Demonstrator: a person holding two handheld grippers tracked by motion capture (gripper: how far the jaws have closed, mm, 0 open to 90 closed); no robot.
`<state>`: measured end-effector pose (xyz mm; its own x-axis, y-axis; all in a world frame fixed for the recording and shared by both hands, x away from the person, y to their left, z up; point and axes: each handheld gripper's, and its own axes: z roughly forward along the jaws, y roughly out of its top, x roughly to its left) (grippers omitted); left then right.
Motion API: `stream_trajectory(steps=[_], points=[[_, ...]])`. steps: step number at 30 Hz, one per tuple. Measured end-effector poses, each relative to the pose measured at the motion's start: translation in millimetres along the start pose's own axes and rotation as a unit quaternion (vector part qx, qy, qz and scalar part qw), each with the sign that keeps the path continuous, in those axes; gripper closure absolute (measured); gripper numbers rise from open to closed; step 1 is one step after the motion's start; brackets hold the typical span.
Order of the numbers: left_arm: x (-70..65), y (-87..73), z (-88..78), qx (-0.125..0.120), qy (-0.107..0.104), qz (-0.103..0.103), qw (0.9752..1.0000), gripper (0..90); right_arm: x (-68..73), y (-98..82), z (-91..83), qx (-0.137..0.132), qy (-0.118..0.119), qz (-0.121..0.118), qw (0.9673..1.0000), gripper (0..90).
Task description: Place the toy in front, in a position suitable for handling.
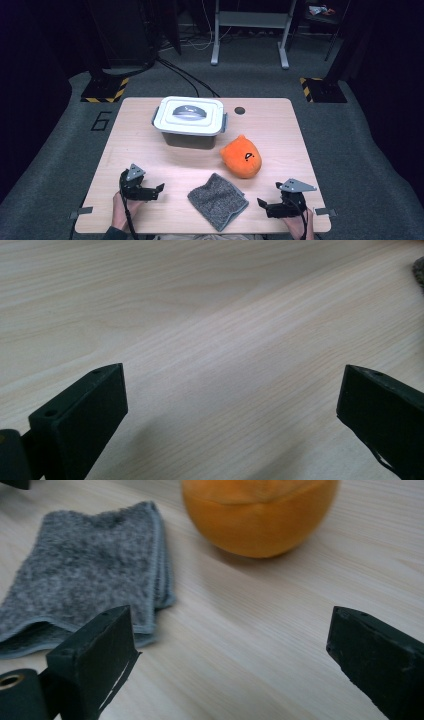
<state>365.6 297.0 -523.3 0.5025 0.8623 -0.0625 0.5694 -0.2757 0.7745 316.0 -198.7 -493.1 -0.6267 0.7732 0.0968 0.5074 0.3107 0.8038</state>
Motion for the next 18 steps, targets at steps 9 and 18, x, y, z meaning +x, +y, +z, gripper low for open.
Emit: stream_trajectory(steps=[9, 18], points=[[4.7, -5.3, 2.1, 0.004, 0.009, -0.007, 0.9999, 0.0, 38.4, 16.6, 16.4, 0.005, 0.055, -0.051, 0.9972, 3.9], [4.0, -3.9, 5.3, 0.022, 0.005, -0.002, 0.9998, 0.0, 60.2, 32.4, 46.8, 0.021, 0.087, -0.081, 0.9927, 3.1]])
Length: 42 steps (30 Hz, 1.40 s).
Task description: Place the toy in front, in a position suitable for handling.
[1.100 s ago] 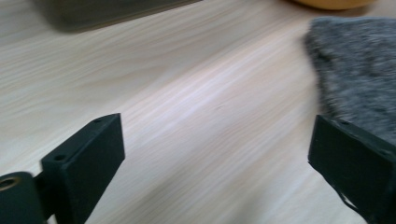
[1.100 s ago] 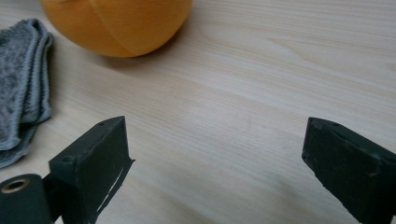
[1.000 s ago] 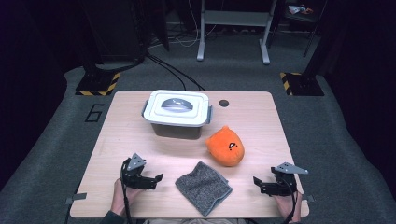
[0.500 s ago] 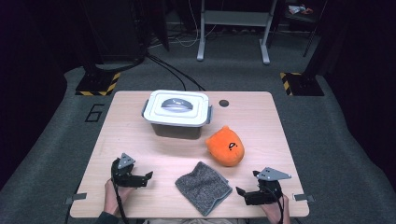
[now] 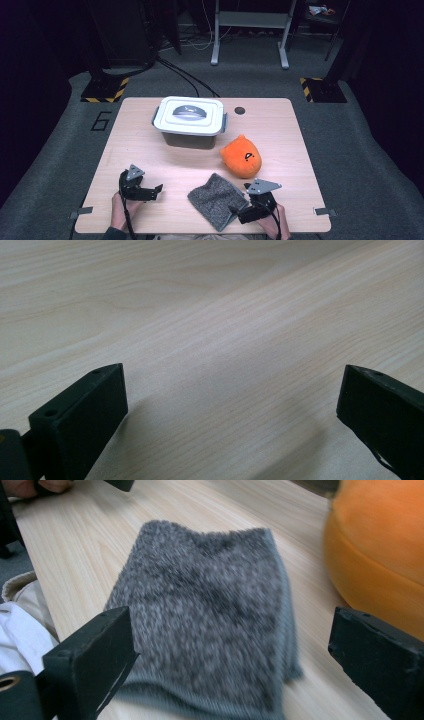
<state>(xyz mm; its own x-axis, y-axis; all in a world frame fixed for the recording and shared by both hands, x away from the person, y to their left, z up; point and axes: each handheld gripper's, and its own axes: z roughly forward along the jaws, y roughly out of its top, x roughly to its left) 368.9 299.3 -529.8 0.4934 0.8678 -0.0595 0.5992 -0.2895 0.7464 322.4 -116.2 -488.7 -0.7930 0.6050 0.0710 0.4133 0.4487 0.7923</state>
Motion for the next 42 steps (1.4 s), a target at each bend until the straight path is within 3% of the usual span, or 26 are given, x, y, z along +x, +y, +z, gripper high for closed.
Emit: stream_trajectory(steps=[5, 12, 18, 21, 26, 27, 28, 29, 30, 31, 32, 33, 35, 42], points=[[-0.1, 0.8, 2.1, 0.010, 0.001, 0.007, 0.9999, 0.0, 5.9, 13.6, 27.8, 0.020, 0.017, -0.029, 0.9992, 2.1], [-1.3, 1.1, 2.8, 0.014, 0.006, 0.013, 0.9998, 0.0, 13.1, 17.5, 46.2, 0.041, 0.026, -0.048, 0.9977, 2.5], [-3.7, 1.5, 3.9, 0.019, 0.014, 0.021, 0.9995, 0.0, 13.8, 14.6, 59.6, 0.073, 0.018, -0.063, 0.9951, 4.0], [-4.0, 1.4, 4.2, 0.020, 0.018, 0.024, 0.9994, 0.0, 14.4, 10.7, 66.1, 0.095, 0.013, -0.066, 0.9932, 10.8], [-4.0, 1.4, 4.2, 0.020, 0.018, 0.023, 0.9994, 0.0, 13.0, 9.0, 64.5, 0.087, 0.008, -0.067, 0.9939, 20.8], [-4.2, 1.2, 4.5, 0.017, 0.018, 0.022, 0.9994, 0.0, 12.9, 8.8, 62.2, 0.087, 0.008, -0.063, 0.9942, 28.7], [-4.2, 1.2, 4.5, 0.017, 0.018, 0.022, 0.9994, 0.0, 12.9, 8.8, 62.2, 0.087, 0.008, -0.063, 0.9942, 28.7], [-4.0, 1.4, 4.2, 0.020, 0.018, 0.024, 0.9994, 0.0, 11.2, 8.9, 61.2, 0.087, 0.010, -0.070, 0.9937, 34.4], [-4.1, 1.4, 4.3, 0.020, 0.019, 0.024, 0.9994, 0.0, 11.6, 8.6, 60.0, 0.081, 0.007, -0.061, 0.9948, 40.4], [-4.1, 1.4, 4.3, 0.020, 0.019, 0.024, 0.9994, 0.0, 9.9, 8.1, 58.0, 0.080, 0.006, -0.061, 0.9949, 50.5], [-4.1, 1.4, 4.3, 0.020, 0.019, 0.024, 0.9994, 0.0, 9.9, 8.1, 58.0, 0.080, 0.006, -0.061, 0.9949, 50.5], [-4.1, 1.4, 4.3, 0.019, 0.018, 0.023, 0.9994, 0.0, 9.1, 7.6, 56.4, 0.079, 0.011, -0.059, 0.9951, 59.4], [-4.0, 1.4, 4.3, 0.020, 0.019, 0.024, 0.9993, 0.0, 7.6, 8.3, 54.8, 0.082, 0.014, -0.064, 0.9945, 66.2], [-3.7, 1.5, 4.0, 0.020, 0.016, 0.022, 0.9994, 0.0, 1.5, 8.8, 47.1, 0.085, 0.028, -0.070, 0.9936, 70.9]])
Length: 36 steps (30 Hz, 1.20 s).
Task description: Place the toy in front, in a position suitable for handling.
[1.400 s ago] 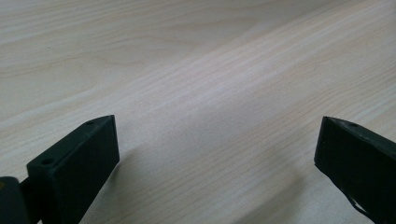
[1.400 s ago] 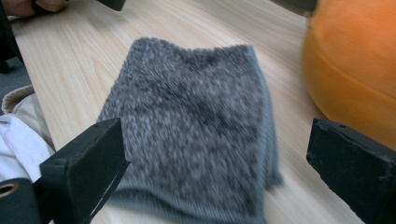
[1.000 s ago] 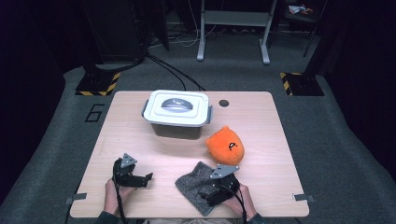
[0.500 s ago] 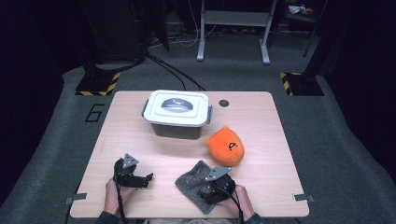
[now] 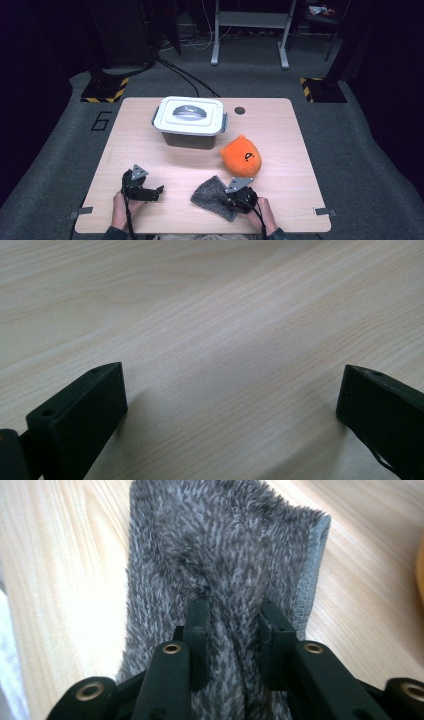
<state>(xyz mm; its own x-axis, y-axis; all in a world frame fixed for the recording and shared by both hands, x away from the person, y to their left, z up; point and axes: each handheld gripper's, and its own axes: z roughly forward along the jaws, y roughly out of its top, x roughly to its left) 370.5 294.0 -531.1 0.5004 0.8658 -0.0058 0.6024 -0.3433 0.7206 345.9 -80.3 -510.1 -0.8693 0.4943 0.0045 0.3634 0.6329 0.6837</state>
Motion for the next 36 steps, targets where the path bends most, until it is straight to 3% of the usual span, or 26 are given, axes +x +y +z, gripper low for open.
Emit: stream_trajectory(steps=[13, 17, 36], points=[[0.2, 0.0, 0.0, -0.001, 0.001, -0.001, 1.0000, 0.0, -7.7, -16.0, -27.2, 0.000, -0.003, 0.020, 0.9998, 70.6], [0.2, 0.0, 0.0, 0.000, 0.001, -0.001, 1.0000, 0.0, -10.1, -21.1, -34.0, 0.006, -0.008, 0.016, 0.9998, 70.6], [0.2, 0.1, 0.1, 0.000, 0.001, 0.000, 1.0000, 0.0, -23.0, -52.6, -67.5, 0.034, -0.049, 0.042, 0.9973, 70.6]])
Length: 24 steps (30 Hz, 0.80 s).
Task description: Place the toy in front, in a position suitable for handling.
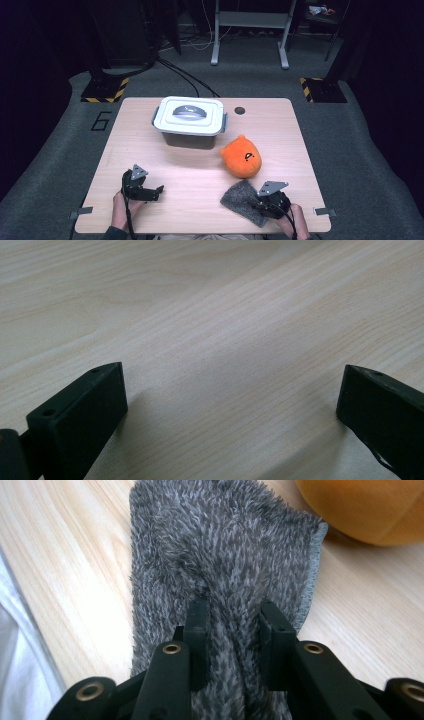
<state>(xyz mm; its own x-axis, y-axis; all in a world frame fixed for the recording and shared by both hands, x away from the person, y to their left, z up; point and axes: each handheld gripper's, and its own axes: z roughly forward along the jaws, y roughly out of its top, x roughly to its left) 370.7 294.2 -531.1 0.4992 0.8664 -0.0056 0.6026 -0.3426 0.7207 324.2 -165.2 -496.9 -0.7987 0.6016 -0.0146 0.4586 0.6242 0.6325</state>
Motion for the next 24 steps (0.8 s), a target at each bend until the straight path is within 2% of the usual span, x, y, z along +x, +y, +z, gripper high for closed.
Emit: stream_trajectory(steps=[2, 6, 8, 11, 14, 16, 19, 20, 22, 24], points=[[0.0, 0.0, -0.1, 0.000, 0.000, 0.000, 1.0000, 0.0, -2.2, -3.3, -3.6, 0.004, -0.005, 0.002, 1.0000, 70.6], [0.0, 0.0, 0.0, 0.000, 0.000, 0.001, 1.0000, 0.0, -6.5, -12.0, -10.9, 0.004, -0.019, 0.020, 0.9996, 70.6], [0.0, 0.0, 0.0, 0.000, 0.000, 0.000, 1.0000, 0.0, -10.3, -16.4, -14.7, 0.006, -0.024, 0.020, 0.9995, 70.6], [-0.1, 0.0, 0.0, 0.001, 0.000, 0.001, 1.0000, 0.0, -17.2, -26.7, -22.4, 0.001, -0.040, 0.045, 0.9982, 70.6], [-0.6, -0.1, 0.4, -0.001, 0.004, 0.001, 1.0000, 0.0, -21.5, -31.9, -25.9, -0.003, -0.054, 0.056, 0.9970, 70.6], [-0.6, 0.0, 0.3, 0.000, 0.003, 0.001, 1.0000, 0.0, -22.9, -33.2, -27.4, -0.001, -0.053, 0.058, 0.9969, 70.5], [-0.7, 0.0, 0.4, 0.000, 0.003, 0.000, 1.0000, 0.0, -28.4, -38.2, -31.1, -0.003, -0.065, 0.074, 0.9952, 70.5], [-0.6, -0.1, 0.4, -0.001, 0.004, 0.001, 1.0000, 0.0, -30.3, -39.4, -32.0, -0.005, -0.066, 0.072, 0.9952, 70.5], [-0.1, 0.0, 0.0, 0.000, 0.000, 0.000, 1.0000, 0.0, -33.7, -42.9, -35.3, -0.011, -0.082, 0.081, 0.9932, 70.4], [-0.1, 0.0, 0.0, 0.001, 0.000, 0.000, 1.0000, 0.0, -35.8, -45.3, -38.5, -0.006, -0.082, 0.093, 0.9922, 70.4]])
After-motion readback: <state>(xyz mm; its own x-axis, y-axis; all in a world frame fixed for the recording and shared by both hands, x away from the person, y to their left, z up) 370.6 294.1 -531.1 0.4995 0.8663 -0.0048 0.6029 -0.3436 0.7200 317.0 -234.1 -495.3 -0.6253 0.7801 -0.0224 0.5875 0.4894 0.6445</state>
